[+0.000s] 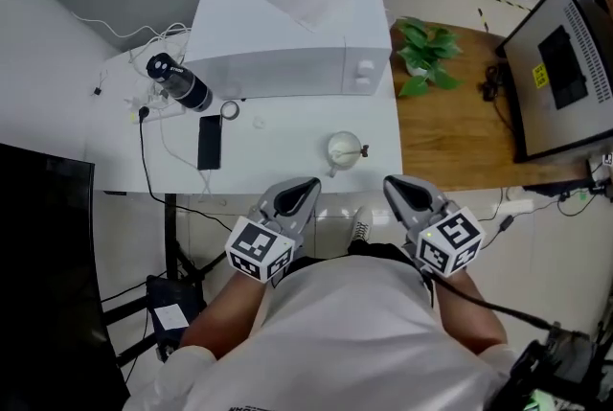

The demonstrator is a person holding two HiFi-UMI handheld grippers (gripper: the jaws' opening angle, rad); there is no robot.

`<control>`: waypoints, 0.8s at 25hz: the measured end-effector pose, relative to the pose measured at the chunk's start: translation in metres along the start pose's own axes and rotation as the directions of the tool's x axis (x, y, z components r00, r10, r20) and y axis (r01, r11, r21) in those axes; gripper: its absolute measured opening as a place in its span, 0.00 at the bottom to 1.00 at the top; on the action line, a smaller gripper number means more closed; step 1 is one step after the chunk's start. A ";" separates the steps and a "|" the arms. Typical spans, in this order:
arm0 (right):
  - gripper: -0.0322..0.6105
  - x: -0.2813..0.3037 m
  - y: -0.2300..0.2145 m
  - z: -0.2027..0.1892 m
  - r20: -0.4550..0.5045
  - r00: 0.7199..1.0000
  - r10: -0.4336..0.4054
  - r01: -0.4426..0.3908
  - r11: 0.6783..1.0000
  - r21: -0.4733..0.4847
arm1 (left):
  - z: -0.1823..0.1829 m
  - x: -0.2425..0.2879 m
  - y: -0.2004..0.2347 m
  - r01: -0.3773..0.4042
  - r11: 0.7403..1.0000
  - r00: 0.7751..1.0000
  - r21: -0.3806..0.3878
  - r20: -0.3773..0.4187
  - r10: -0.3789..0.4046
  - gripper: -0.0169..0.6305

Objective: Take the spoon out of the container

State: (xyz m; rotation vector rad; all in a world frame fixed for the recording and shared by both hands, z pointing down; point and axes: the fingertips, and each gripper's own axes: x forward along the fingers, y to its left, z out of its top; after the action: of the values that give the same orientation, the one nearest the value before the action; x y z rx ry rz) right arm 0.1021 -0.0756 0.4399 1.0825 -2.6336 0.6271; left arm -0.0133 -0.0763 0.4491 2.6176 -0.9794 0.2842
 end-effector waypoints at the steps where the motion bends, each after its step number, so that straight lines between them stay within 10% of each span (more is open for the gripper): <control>1: 0.06 0.001 -0.009 0.003 -0.003 1.000 0.010 -0.010 1.000 0.001 | 0.003 0.008 0.002 -0.014 1.000 1.000 -0.001 -0.001 0.014 0.03; 20: 0.06 0.049 -0.054 0.004 -0.068 0.992 0.105 -0.104 0.994 0.020 | 0.009 0.060 0.037 -0.077 0.997 0.996 -0.016 -0.041 0.076 0.03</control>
State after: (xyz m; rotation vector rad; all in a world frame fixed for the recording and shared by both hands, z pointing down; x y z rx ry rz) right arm 0.1058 -0.1424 0.4701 0.9148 -2.6436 0.6949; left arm 0.0075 -0.1415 0.4667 2.5521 -1.0648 0.3443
